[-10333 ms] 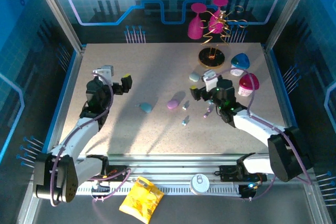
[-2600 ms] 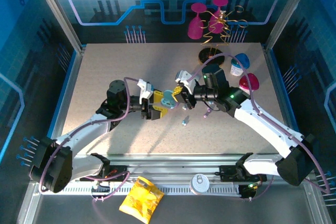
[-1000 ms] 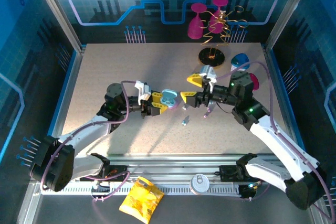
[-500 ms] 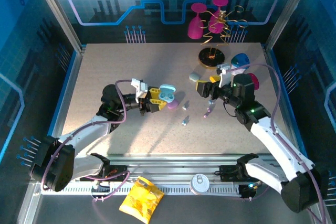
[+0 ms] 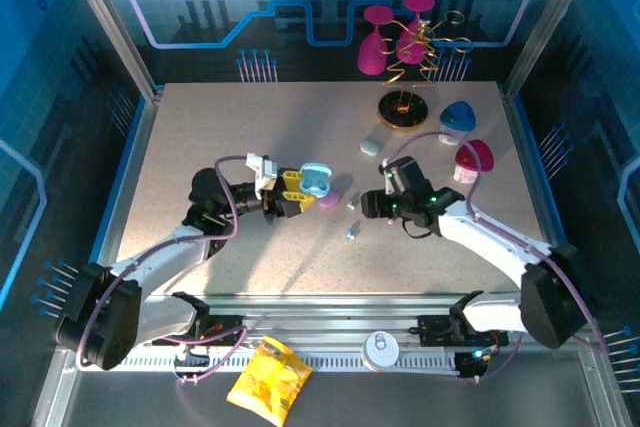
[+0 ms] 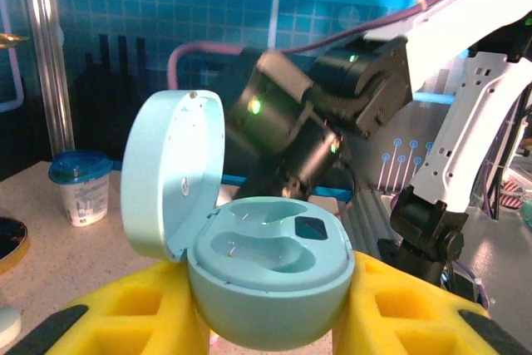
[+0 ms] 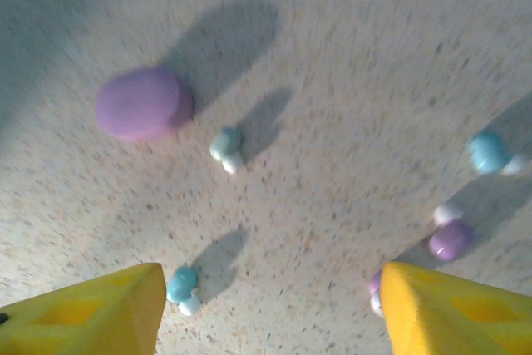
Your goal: Insert wireless bluetooth earbuds into charging case
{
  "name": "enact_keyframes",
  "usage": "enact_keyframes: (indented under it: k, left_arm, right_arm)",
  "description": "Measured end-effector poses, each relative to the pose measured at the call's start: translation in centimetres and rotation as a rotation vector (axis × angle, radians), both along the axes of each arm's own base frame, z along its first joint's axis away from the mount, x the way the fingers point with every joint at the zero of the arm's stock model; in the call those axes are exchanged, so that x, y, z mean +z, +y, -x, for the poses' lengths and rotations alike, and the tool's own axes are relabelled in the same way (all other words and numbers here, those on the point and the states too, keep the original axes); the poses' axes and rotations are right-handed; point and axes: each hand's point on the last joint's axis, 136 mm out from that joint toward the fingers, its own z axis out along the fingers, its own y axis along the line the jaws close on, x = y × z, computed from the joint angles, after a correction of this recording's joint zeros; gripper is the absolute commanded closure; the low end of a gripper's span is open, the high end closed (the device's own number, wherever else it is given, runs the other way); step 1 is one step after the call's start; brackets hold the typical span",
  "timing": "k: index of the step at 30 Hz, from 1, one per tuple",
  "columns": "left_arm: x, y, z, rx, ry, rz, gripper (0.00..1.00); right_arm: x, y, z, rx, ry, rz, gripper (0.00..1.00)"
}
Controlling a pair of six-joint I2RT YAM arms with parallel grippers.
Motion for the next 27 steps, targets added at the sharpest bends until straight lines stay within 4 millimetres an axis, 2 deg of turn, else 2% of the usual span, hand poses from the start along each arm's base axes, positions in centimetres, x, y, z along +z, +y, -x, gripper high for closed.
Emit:
enact_keyframes:
  k: [3, 6, 11, 15, 27]
  left_arm:
    - [0.5, 0.2, 0.4, 0.003, -0.020, 0.008, 0.68]
    - [1.1, 0.3, 0.7, 0.007, -0.039, 0.016, 0.68]
    - [1.6, 0.5, 0.9, 0.011, -0.053, 0.021, 0.68]
    - [1.5, 0.5, 0.9, 0.012, -0.049, 0.020, 0.68]
    - [1.4, 0.6, 0.9, 0.015, -0.043, 0.017, 0.68]
  right_arm:
    - [-2.7, 1.3, 1.4, 0.014, 0.085, 0.061, 0.41]
    - [-4.1, 2.4, 2.2, 0.013, 0.138, 0.109, 0.48]
    - [-4.5, 4.4, 2.4, 0.013, 0.158, 0.131, 0.54]
    - [-5.0, 5.3, 2.4, 0.011, 0.172, 0.145, 0.59]
    - [-6.9, 5.9, 2.6, 0.007, 0.229, 0.177, 0.69]
